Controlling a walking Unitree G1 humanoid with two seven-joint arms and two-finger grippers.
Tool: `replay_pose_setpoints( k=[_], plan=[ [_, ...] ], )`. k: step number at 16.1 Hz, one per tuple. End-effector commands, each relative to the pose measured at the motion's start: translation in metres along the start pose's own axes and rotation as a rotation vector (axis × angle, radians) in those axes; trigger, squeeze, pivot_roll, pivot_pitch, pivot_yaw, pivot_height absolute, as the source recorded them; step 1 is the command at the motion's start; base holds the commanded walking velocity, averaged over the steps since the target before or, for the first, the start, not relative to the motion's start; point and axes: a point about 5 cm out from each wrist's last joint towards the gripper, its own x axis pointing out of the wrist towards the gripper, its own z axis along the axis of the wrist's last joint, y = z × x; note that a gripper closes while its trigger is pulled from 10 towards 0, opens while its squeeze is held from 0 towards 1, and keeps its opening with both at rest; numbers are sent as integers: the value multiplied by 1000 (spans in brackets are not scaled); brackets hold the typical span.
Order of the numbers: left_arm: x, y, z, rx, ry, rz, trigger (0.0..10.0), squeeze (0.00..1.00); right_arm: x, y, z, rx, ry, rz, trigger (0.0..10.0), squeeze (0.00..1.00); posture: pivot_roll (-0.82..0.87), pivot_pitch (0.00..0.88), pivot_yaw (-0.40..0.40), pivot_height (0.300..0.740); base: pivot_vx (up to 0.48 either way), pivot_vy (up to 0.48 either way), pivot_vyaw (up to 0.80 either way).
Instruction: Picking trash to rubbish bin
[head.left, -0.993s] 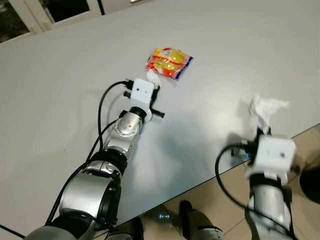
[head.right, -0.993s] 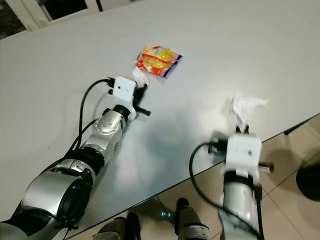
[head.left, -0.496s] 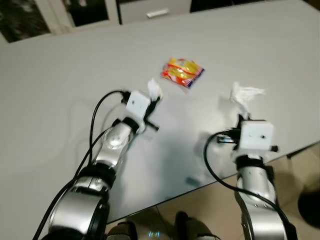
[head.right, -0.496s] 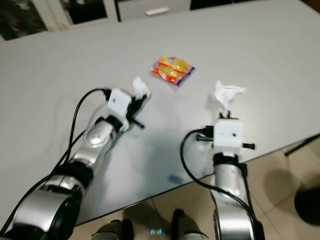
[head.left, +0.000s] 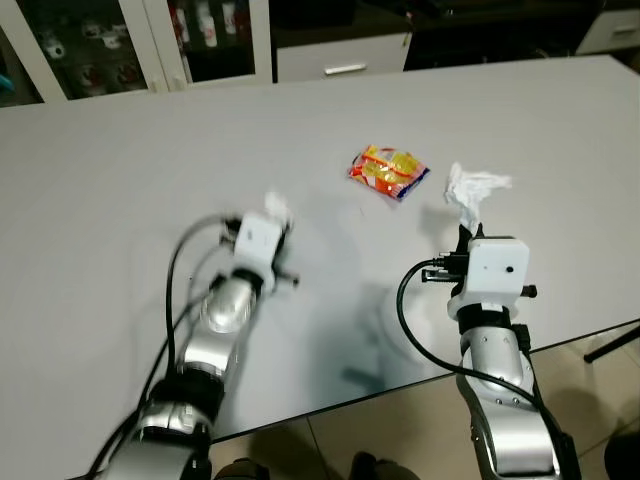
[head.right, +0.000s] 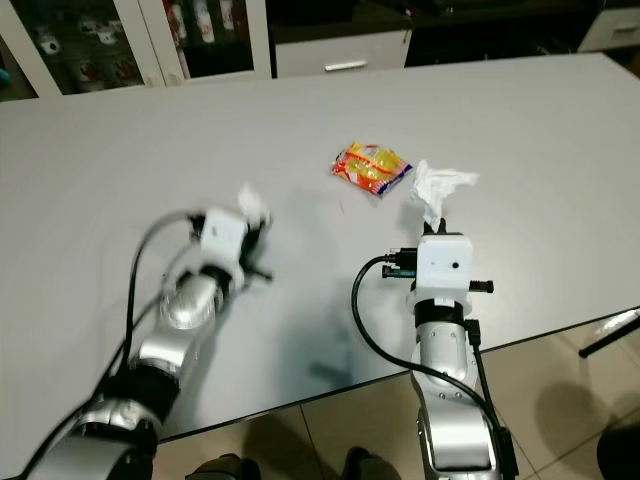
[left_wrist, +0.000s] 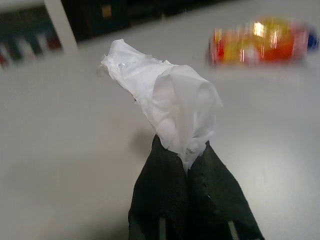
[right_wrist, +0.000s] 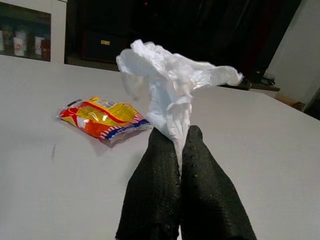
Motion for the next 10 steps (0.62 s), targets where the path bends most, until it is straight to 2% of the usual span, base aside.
replay_pose_setpoints(
  k=[1,4,8,10],
  plan=[
    [4,-3,9,0,-7,-21,10000,0,-3,0,-6,0,16,-1,10000,0,171,65,-30,740,0,0,0],
    [13,-9,19,-77,-4,-10,10000,0,-3,0,-8,4,20,-3,10000,0,170,70,-23,740,0,0,0],
    [16,-22,26,-76,12,-31,10000,0,-3,-2,-8,9,14,-23,10000,0,155,79,-6,740,0,0,0],
    [16,-23,26,-84,20,-47,10000,0,-5,-3,-9,4,17,-36,10000,0,140,81,2,740,-319,0,0]
  ],
)
